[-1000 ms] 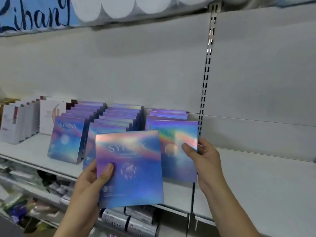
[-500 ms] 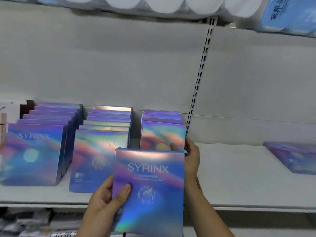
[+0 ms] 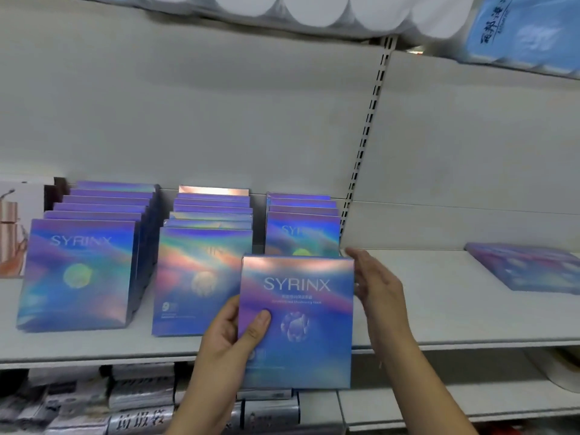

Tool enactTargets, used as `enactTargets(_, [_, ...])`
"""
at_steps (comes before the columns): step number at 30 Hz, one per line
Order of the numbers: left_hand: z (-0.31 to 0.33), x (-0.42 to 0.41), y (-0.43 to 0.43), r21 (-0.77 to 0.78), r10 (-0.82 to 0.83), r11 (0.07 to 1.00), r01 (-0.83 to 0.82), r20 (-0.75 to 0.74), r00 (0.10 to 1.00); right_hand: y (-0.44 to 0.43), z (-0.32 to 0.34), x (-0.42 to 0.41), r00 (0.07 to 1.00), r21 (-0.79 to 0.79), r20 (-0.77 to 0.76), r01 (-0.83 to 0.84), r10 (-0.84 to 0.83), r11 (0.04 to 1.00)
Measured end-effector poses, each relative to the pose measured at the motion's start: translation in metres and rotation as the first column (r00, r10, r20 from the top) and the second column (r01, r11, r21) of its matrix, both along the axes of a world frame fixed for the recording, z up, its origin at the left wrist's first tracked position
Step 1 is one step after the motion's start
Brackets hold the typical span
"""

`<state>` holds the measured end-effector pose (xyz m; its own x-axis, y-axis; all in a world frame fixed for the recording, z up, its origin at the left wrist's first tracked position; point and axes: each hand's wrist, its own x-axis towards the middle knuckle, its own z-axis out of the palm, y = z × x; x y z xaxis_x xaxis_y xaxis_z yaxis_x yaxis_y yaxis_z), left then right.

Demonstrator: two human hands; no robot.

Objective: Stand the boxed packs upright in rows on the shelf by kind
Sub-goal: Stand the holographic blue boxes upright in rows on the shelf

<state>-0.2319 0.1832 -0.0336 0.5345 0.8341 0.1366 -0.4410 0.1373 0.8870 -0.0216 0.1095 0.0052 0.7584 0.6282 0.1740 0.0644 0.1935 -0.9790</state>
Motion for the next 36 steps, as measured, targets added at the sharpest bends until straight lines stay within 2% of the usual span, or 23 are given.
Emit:
enactTargets(3, [0.004,0.018,-0.003,0.037,0.043,0.998,-0.043,-0.017,0.999,-0.034,-0.002,-0.008,0.953,-0.072,-0.027,-0.303,0.302,0.950])
enactTargets(5, [0.005,0.029,-0.006,0.036,0.051,0.998,-0.050,-0.021,0.998,-0.046,-0.007,-0.004,0.923,-0.086,-0.019,-0.385,0.384,0.919])
enactTargets(8, [0.011,0.035,-0.009,0.087,0.041,0.996,-0.037,-0.044,0.998,-0.049,-0.008,0.008,0.947,-0.044,0.004,-0.321,0.322,0.946])
enactTargets(12, [0.017,0.025,-0.004,0.145,0.155,0.980,-0.139,-0.104,0.982,-0.028,-0.006,0.024,0.966,-0.017,0.008,-0.258,0.258,0.966])
enactTargets(17, [0.018,0.008,-0.009,0.164,0.188,0.972,-0.167,-0.125,0.974,0.013,-0.007,0.027,0.963,-0.081,0.092,-0.246,0.253,0.966])
enactTargets(19, [0.015,0.004,-0.014,0.167,0.189,0.972,-0.165,-0.138,0.972,0.025,-0.009,0.026,0.967,-0.146,0.175,-0.159,0.184,0.976])
enactTargets(22, [0.011,-0.002,-0.019,0.174,0.197,0.970,-0.169,-0.161,0.967,0.031,-0.016,0.030,0.912,-0.250,0.410,0.098,0.014,0.963])
enactTargets(25, [0.008,-0.006,-0.022,0.194,0.200,0.967,-0.164,-0.183,0.962,0.034,-0.023,0.034,0.870,-0.259,0.491,0.188,-0.038,0.947])
enactTargets(31, [0.012,-0.008,-0.024,0.217,0.172,0.968,-0.127,-0.204,0.964,0.046,-0.018,0.036,0.860,-0.274,0.510,0.183,-0.018,0.944])
enactTargets(36, [0.012,0.012,-0.030,0.214,0.100,0.975,-0.055,-0.205,0.974,0.020,-0.020,0.040,0.896,-0.256,0.440,0.188,-0.059,0.948])
